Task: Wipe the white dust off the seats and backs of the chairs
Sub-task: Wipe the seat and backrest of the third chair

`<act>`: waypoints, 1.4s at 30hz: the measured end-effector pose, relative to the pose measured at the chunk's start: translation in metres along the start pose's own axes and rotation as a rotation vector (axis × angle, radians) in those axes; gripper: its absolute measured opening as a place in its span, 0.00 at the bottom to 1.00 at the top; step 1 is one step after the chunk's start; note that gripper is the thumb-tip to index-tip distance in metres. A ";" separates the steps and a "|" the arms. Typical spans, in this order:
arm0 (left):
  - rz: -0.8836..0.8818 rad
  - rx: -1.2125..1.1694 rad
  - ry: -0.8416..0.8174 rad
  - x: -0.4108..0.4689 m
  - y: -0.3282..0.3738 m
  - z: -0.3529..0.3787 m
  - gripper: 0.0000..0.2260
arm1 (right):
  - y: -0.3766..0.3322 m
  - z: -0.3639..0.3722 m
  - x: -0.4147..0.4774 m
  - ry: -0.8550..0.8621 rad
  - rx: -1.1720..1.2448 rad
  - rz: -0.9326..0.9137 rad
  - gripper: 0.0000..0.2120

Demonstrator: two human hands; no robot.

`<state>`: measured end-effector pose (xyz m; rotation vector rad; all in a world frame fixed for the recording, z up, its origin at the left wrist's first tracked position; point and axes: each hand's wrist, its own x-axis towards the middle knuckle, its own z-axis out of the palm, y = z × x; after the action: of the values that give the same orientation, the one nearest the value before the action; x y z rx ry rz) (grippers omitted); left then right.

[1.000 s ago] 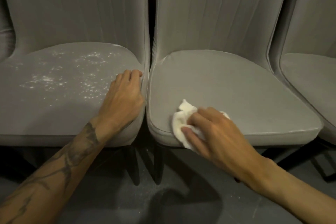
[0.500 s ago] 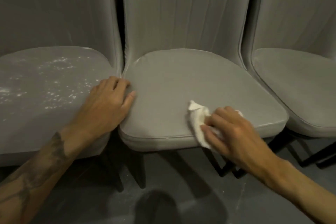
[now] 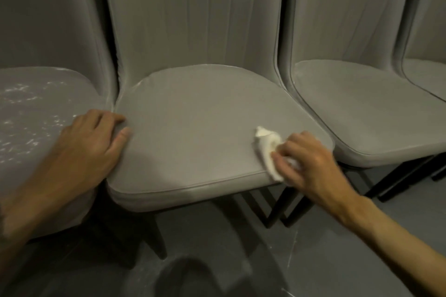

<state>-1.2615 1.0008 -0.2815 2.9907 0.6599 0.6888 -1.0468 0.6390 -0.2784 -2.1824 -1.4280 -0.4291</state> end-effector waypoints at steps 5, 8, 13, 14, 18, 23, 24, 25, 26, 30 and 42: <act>0.022 0.003 0.069 0.001 -0.009 0.009 0.21 | 0.005 -0.004 -0.004 0.121 -0.039 0.153 0.13; 0.101 0.036 0.159 0.002 -0.020 0.020 0.18 | -0.042 0.028 0.006 0.052 0.029 0.049 0.13; 0.156 0.081 0.198 0.004 -0.029 0.031 0.16 | 0.004 0.003 -0.008 0.038 0.006 0.035 0.13; 0.147 0.080 0.168 0.004 -0.027 0.029 0.16 | 0.022 -0.007 -0.012 0.079 -0.015 0.085 0.13; 0.026 0.032 0.025 0.003 -0.005 0.008 0.22 | 0.038 -0.013 -0.016 0.194 -0.068 0.242 0.14; -0.039 -0.026 -0.009 -0.001 0.008 -0.004 0.21 | 0.018 0.004 -0.015 0.113 -0.048 0.108 0.09; -0.027 -0.022 -0.003 -0.001 0.007 -0.004 0.21 | 0.028 -0.002 -0.016 0.113 -0.063 0.104 0.10; -0.007 -0.007 0.007 -0.002 0.006 -0.003 0.20 | 0.039 -0.011 -0.017 0.123 -0.080 0.134 0.12; 0.013 0.008 0.019 -0.003 0.005 -0.002 0.19 | 0.049 -0.019 -0.019 0.142 -0.098 0.191 0.14; 0.024 0.036 0.049 -0.005 0.005 0.001 0.17 | 0.038 -0.018 -0.018 0.206 -0.160 0.369 0.16; -0.057 -0.025 -0.069 0.008 0.007 -0.008 0.20 | 0.061 -0.008 0.078 -0.065 -0.232 0.544 0.14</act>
<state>-1.2556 0.9967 -0.2703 2.9450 0.7238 0.5838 -0.9595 0.6736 -0.2463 -2.6671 -0.7844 -0.3371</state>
